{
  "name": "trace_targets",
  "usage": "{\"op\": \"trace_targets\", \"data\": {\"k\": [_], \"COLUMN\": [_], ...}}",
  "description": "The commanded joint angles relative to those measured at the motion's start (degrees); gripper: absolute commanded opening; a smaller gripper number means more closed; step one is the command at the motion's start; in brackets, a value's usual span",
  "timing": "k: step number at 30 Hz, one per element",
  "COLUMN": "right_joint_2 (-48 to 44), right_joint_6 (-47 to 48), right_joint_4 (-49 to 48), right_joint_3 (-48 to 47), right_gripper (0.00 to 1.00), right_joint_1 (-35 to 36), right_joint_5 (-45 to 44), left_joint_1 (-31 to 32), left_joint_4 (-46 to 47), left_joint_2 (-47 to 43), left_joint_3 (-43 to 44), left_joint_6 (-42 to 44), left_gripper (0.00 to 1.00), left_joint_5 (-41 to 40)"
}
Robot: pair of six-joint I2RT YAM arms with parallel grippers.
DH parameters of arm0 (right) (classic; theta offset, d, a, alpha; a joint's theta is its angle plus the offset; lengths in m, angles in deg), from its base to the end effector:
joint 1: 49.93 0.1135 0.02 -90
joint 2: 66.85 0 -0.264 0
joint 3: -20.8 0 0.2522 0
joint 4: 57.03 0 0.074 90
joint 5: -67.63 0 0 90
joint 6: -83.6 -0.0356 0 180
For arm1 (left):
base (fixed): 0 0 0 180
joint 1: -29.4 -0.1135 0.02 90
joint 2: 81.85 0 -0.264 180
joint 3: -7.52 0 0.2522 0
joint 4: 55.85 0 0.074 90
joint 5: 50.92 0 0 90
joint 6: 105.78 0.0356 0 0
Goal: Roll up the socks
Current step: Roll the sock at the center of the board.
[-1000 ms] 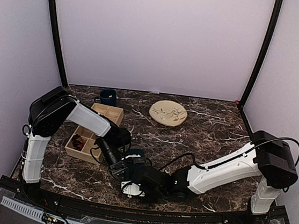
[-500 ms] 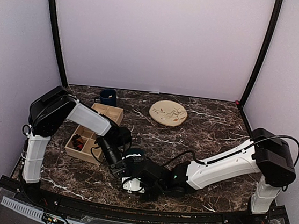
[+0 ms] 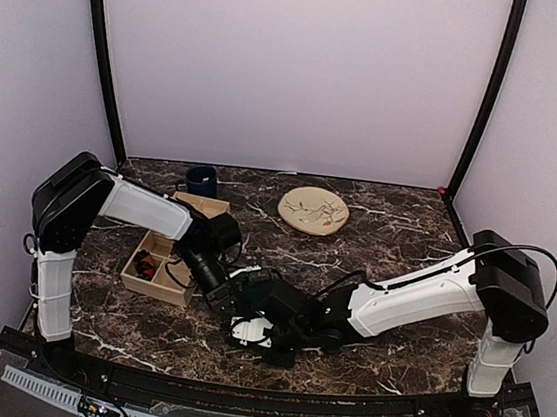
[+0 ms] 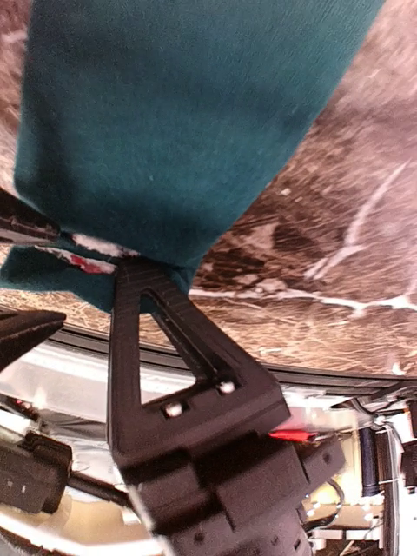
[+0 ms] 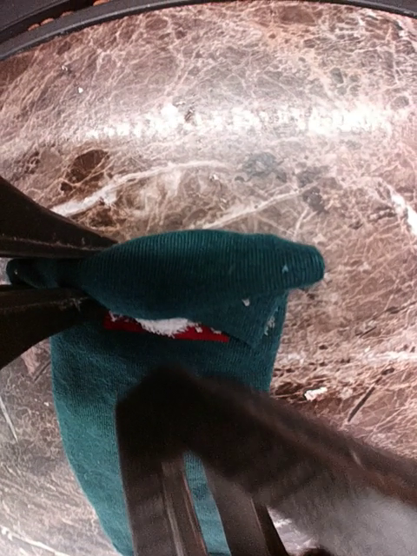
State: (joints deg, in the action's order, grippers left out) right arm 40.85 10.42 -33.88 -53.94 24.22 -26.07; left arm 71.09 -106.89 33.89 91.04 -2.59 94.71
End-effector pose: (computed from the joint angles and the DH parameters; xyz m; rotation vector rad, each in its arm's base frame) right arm 0.1041 0.3581 0.1369 -1.8191 1.8241 0.3035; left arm 0.2486 -0.2608 0.1234 -1.3019 -2.3277 1.4017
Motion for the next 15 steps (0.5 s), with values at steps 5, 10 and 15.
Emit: {"op": "trace_targets", "data": {"k": [5, 10, 15], "right_joint_2": [1.54, 1.53, 1.75], "right_joint_6": [-5.59, -8.48, -11.08], "right_joint_4": [8.49, 9.39, 10.17], "right_joint_3": [0.0, -0.92, -1.31], "right_gripper": [0.06, 0.03, 0.0], "right_joint_1": [-2.94, -4.91, -6.77], "right_joint_5": [8.0, 12.41, 16.72], "left_joint_1": [-1.88, -3.15, -3.77], "left_joint_4": [7.09, 12.06, 17.62], "left_joint_2": [-6.8, -10.48, -13.98], "left_joint_3": [-4.18, -7.52, -11.1], "left_joint_6": [-5.02, -8.41, -11.77], "left_gripper": [0.32, 0.36, 0.36], "left_joint_5": [-4.35, -8.21, -15.52]}}
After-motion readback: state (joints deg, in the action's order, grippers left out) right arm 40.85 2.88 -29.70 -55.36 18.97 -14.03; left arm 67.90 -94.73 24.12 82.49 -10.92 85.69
